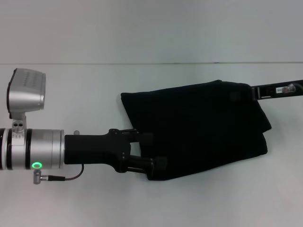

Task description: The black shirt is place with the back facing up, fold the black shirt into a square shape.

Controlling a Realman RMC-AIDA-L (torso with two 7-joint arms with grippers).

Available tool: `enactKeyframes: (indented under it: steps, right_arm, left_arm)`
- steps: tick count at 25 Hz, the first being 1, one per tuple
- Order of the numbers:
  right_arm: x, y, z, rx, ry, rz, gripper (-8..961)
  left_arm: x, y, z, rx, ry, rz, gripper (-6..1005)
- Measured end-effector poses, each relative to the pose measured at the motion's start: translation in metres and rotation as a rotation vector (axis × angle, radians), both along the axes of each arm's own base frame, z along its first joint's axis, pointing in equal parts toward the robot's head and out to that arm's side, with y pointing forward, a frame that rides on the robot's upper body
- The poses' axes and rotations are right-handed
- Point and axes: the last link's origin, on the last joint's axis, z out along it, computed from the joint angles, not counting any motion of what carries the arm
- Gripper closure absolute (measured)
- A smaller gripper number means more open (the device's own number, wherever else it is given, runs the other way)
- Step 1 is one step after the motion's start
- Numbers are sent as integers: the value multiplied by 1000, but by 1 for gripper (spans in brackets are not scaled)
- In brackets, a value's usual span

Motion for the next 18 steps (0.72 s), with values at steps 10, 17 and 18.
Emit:
enactKeyframes:
  steps: [10, 17, 18]
  right_arm:
    - [21, -6, 1, 16, -5, -74, 880]
    - [34, -13, -8, 2, -9, -102, 785]
    - [35, -13, -8, 9, -10, -105, 769]
  left_arm:
    - [4, 3, -4, -7, -1, 19, 112]
    - [4, 7, -5, 5, 14, 30, 116]
    - [4, 8, -5, 8, 16, 31, 116]
